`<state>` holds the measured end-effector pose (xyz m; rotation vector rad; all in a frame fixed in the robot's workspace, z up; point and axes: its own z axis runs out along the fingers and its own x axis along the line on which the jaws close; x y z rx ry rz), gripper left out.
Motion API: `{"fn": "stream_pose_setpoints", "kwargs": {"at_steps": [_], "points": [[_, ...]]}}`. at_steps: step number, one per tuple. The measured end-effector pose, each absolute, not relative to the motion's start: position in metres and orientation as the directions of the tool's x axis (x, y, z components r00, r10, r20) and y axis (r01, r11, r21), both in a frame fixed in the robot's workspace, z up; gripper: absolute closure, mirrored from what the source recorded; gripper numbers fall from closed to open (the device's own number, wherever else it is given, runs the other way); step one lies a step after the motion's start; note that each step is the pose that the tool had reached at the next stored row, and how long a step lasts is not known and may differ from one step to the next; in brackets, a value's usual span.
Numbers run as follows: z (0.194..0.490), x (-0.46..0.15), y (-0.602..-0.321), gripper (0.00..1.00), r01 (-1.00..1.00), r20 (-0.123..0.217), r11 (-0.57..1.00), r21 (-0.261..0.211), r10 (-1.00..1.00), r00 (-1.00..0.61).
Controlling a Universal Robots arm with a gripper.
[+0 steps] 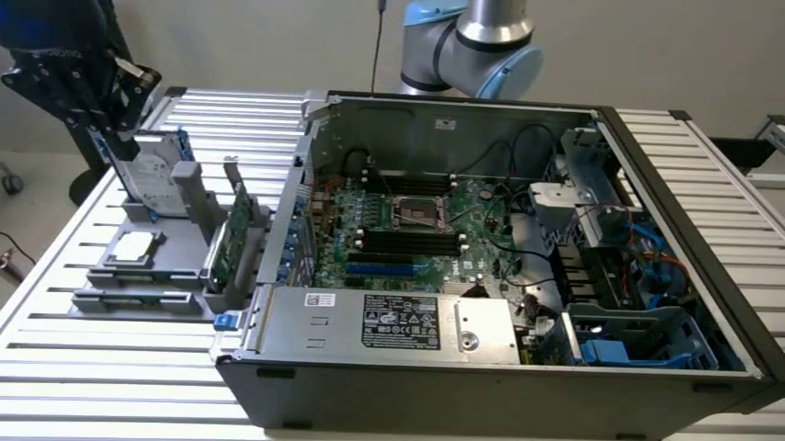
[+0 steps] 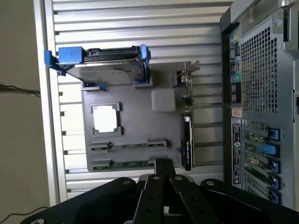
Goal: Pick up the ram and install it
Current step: 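Reach for the ram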
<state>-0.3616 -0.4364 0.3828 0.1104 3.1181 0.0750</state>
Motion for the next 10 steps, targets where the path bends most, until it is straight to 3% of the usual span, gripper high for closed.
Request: {"fn": "stream_pose_setpoints", "kwargs": {"at_steps": [10], "points": [[0.3809, -0.3734, -0.4428, 0.89, 0.055, -0.01, 0.997, 0.048, 0.055, -0.998]]}}
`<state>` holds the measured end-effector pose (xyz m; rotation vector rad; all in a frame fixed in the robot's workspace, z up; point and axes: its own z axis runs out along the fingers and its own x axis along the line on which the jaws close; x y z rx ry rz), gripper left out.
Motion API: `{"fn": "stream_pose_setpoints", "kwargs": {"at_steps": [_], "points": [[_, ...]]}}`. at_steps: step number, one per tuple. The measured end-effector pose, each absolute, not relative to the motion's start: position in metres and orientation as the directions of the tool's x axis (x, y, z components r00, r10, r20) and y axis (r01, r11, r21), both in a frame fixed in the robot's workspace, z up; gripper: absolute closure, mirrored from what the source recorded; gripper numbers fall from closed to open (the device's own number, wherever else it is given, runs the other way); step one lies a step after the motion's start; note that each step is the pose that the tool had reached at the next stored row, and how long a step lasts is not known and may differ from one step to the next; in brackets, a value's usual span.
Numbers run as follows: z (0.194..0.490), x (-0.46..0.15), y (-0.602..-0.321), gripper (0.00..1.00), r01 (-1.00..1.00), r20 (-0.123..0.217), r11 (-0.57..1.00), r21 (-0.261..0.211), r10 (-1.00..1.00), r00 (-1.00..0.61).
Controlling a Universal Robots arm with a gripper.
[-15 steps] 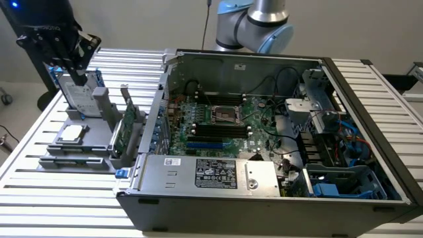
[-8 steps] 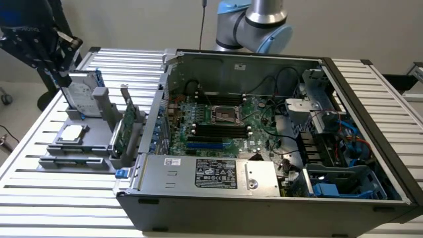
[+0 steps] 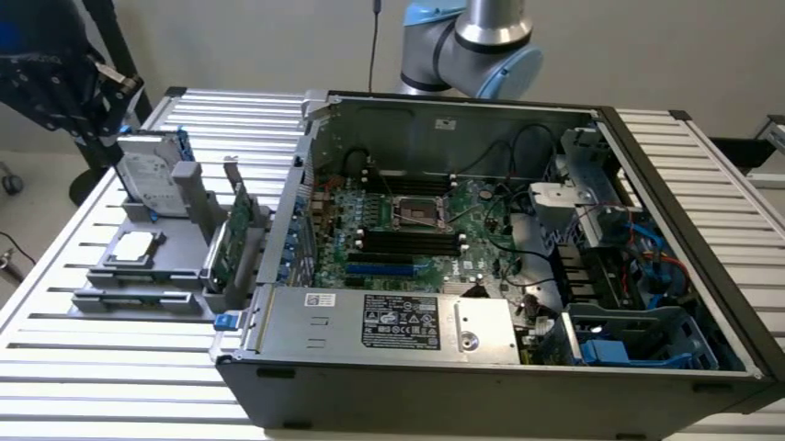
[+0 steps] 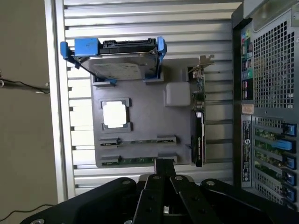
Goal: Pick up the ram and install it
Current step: 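Reach for the ram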
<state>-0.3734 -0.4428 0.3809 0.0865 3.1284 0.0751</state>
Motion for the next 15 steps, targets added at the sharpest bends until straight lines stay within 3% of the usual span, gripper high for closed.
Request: {"fn": "stream_pose_setpoints", "kwargs": {"at_steps": [15], "points": [[0.3782, -0.3775, -0.4435, 0.89, -0.042, 0.013, 0.998, 0.042, -0.042, -0.999]]}}
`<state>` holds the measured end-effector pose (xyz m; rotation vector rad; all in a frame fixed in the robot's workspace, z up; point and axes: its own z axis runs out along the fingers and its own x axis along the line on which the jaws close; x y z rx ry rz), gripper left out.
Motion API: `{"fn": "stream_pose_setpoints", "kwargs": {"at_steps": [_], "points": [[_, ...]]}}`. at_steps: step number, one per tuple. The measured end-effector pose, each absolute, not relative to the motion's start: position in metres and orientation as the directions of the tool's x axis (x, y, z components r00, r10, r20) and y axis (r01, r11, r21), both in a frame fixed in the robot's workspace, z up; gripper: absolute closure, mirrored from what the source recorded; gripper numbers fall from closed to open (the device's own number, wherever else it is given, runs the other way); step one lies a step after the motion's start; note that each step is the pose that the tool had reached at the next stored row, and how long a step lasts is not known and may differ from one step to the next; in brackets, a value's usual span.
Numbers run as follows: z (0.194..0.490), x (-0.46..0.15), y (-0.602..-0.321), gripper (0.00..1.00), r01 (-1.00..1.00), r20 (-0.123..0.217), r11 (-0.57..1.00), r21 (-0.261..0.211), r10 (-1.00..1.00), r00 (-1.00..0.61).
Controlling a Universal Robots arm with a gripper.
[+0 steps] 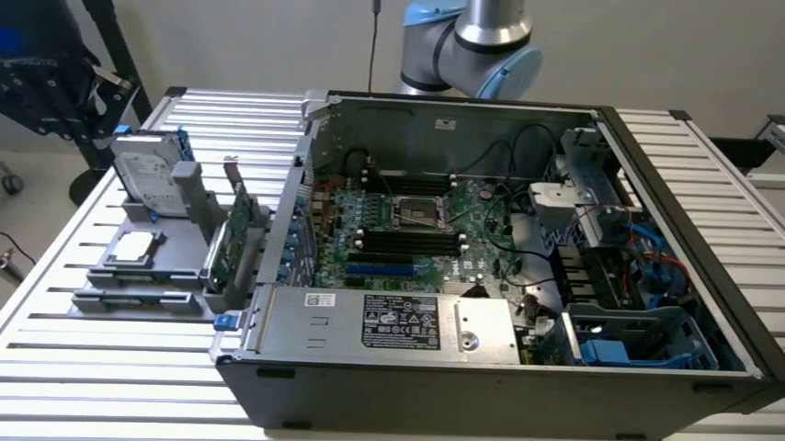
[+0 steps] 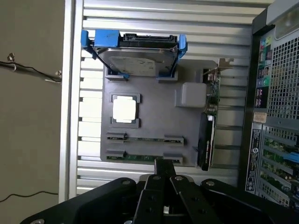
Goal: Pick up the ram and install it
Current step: 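Reach for the ram, then pick up the ram and move it above insertion slot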
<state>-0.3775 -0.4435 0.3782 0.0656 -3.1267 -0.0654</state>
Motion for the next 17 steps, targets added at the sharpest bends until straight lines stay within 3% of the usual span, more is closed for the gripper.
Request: {"fn": "stream_pose_setpoints", "kwargs": {"at_steps": [17], "points": [[0.3782, -0.3799, -0.4437, 0.89, -0.042, 0.013, 0.998, 0.042, -0.043, -0.999]]}}
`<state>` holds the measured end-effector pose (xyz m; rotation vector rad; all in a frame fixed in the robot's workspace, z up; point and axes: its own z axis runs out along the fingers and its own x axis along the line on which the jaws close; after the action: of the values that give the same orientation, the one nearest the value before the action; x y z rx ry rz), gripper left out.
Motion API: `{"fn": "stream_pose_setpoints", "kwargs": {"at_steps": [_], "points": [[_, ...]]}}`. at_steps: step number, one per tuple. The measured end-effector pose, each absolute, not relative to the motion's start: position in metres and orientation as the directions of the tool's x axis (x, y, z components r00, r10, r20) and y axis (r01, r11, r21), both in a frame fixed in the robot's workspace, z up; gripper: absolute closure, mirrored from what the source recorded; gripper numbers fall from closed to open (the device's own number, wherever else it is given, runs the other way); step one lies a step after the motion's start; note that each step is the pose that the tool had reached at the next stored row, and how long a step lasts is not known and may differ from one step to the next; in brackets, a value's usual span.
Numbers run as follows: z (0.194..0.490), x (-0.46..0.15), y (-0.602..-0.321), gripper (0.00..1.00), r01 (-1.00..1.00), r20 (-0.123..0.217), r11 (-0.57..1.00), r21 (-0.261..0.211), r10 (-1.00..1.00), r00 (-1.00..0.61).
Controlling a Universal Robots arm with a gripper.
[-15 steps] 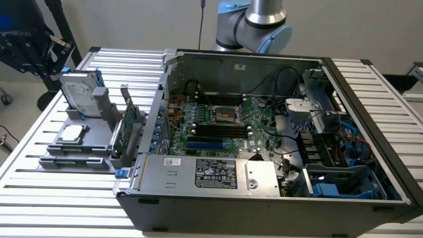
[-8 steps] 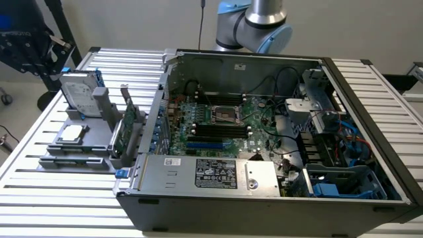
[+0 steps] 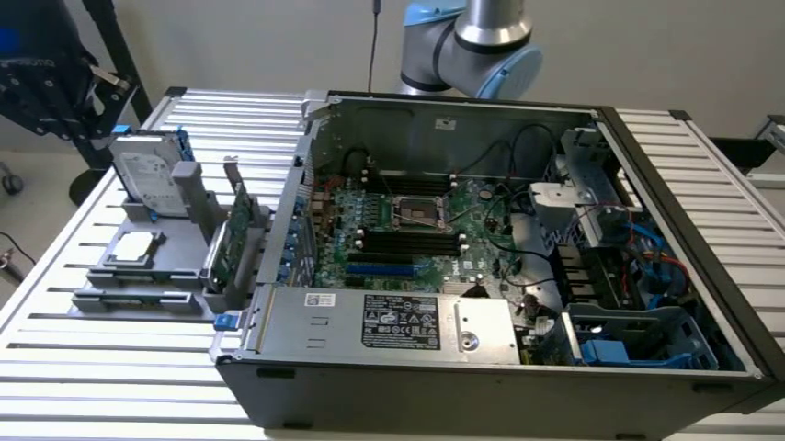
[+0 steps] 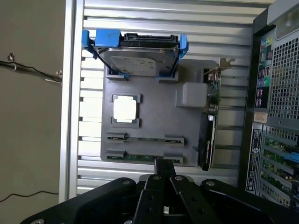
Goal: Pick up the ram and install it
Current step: 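Pick up the ram and move it above insertion slot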
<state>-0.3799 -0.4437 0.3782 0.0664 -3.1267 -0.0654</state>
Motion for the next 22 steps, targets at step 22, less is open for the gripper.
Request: {"fn": "stream_pose_setpoints", "kwargs": {"at_steps": [22], "points": [[0.3769, -0.3839, -0.4437, 0.89, -0.4, 0.012, 0.916, 0.042, -0.4, -0.916]]}}
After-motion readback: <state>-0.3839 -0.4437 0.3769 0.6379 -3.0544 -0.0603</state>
